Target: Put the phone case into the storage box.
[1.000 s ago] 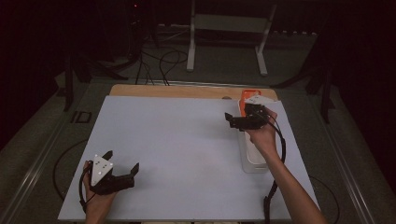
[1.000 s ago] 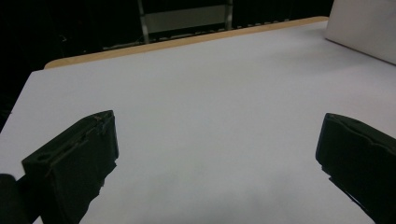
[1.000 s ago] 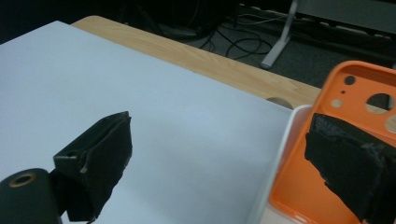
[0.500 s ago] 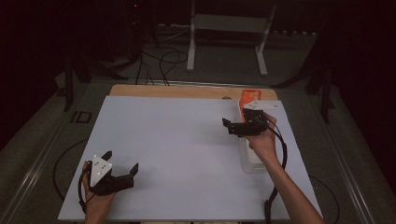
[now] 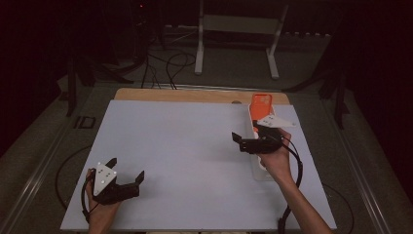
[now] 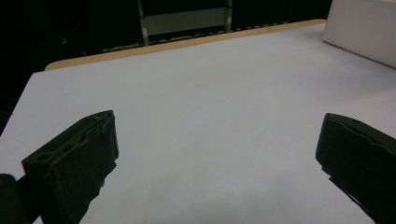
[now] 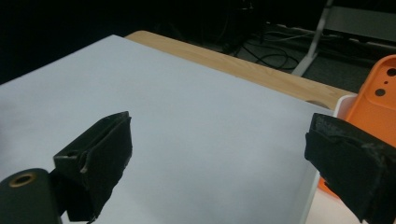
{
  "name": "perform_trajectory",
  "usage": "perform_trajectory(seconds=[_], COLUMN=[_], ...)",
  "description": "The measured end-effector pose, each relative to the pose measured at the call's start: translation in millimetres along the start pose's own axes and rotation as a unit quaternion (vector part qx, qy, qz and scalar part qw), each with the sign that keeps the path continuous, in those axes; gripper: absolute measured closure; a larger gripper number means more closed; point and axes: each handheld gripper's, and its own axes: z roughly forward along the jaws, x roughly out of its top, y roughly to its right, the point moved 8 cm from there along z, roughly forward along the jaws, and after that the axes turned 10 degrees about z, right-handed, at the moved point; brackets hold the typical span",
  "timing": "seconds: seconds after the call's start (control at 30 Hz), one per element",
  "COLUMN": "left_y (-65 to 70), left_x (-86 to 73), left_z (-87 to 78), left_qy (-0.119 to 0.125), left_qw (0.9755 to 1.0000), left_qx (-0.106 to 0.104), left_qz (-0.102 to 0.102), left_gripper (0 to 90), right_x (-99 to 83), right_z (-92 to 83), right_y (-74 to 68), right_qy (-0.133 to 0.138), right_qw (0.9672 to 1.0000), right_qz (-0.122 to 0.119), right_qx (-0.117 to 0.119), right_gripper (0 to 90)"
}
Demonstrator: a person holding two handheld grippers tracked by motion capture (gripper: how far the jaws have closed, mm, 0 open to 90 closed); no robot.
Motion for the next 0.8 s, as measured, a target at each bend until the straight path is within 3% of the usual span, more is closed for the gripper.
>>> perform_trajectory(seconds=[0.23,0.4,0.8], left_y=[-1.5,-1.8,-1.8], left_x=[1.4,1.5,1.7], left_z=[-1.5,-2.1,-3.5], left_qy=[0.005,0.005,0.007], left_qw=[1.0,1.0,1.0], left_qx=[0.003,0.003,0.001], left_qz=[0.0,-0.001,0.0], left_gripper=[0.1,0.1,0.1], right_x=[-5.6,-13.6,-38.1], right_z=[-14.4,-20.1,-30.9], right_y=[-16.5,-25.5,-23.0], right_qy=[0.019,0.025,0.038], right_qw=[0.9994,0.9992,0.9989], right_qz=[0.0,-0.014,-0.004], right_qx=[0.028,0.029,0.025], right_gripper=[7.6,7.6,7.6])
